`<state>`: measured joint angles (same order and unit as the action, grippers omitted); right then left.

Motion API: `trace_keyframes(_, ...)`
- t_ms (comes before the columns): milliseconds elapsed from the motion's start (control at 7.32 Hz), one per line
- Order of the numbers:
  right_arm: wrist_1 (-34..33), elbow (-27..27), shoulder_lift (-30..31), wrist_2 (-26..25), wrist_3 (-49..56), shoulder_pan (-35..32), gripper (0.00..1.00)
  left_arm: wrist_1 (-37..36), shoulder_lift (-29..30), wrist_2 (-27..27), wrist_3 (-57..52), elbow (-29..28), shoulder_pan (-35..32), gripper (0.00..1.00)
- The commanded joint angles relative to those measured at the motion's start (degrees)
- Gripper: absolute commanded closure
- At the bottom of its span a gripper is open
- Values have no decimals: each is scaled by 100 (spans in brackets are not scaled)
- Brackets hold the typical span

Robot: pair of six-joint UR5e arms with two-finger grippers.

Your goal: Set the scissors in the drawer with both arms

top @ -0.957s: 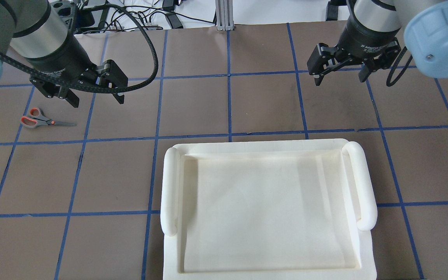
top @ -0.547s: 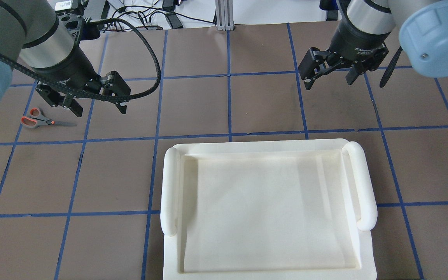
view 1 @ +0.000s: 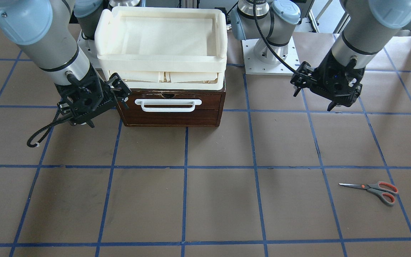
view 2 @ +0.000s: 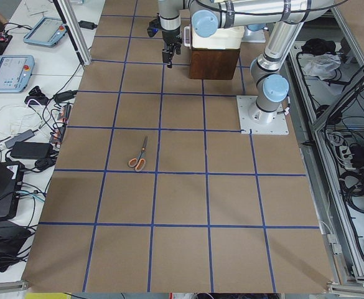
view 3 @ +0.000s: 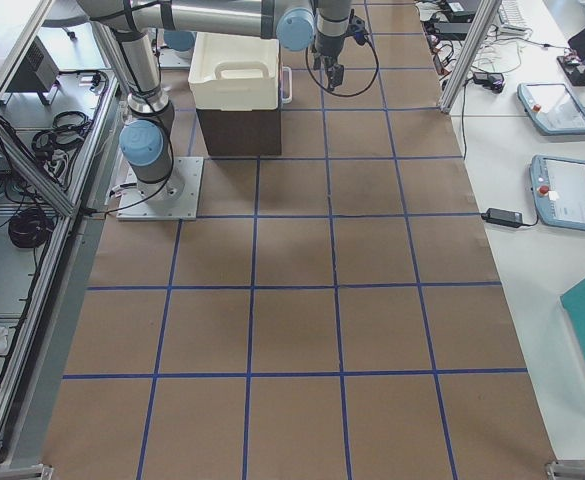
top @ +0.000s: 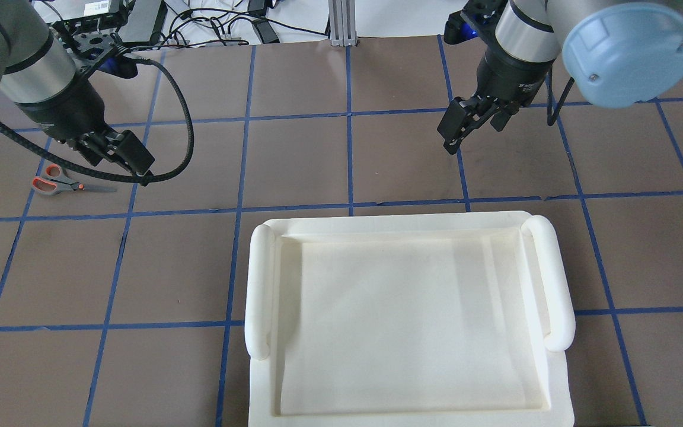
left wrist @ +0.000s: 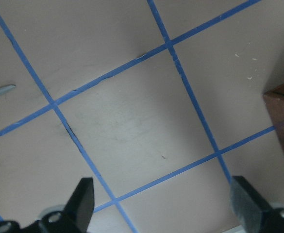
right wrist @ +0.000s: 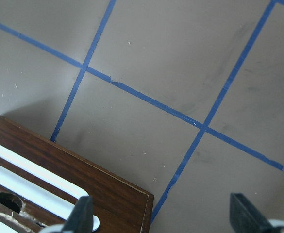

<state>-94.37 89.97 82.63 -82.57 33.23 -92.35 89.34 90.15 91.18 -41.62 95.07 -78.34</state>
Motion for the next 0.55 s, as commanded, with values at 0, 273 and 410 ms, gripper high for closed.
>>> trace_keyframes(0,-55,-6,-132,309,1592,-317,0,-336,335,66,-2235,11,712,0)
trace_keyframes(273,-90,2,-396,769,2639,-519,0,-662,660,277,-3498,12,1082,0)
trace_keyframes(410,-99,-6,-614,691,2940,-712,0,-986,862,225,-4181,12,1397,0)
